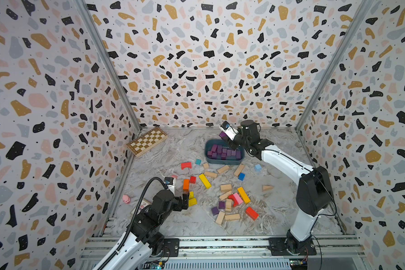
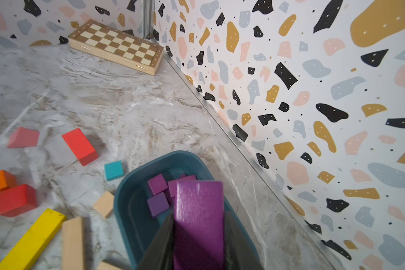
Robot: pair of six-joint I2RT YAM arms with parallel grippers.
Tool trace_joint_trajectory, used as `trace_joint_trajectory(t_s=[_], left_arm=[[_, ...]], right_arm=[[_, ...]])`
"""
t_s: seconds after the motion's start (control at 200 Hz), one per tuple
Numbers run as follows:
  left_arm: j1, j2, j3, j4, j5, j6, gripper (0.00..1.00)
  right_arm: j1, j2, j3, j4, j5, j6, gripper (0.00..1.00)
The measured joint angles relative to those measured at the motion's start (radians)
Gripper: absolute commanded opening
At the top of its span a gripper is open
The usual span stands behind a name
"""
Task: Pick purple bricks into the storage bin
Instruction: Place the building block in the storage box.
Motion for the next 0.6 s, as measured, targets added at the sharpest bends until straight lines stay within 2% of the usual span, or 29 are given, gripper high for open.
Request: trace_joint_trajectory(t_s=[0.135, 0.325, 0.601], left_arm=[[0.0, 0.0, 0.0, 0.0, 0.004, 0.002, 0.99], [0.0, -0.001, 0.0, 0.0, 0.008, 0.002, 0.99], [0.0, -0.002, 0.0, 0.0, 0.01, 0.003, 0.99]], right_arm=[[-0.059, 0.114, 0.098, -0.101, -0.084, -0.177, 0.0], [-0.114, 0.226, 0.118, -0.224, -0.14, -0.431, 0.0], [-0.132, 0.312, 0.204, -0.34, -0.182, -0.616, 0.0]])
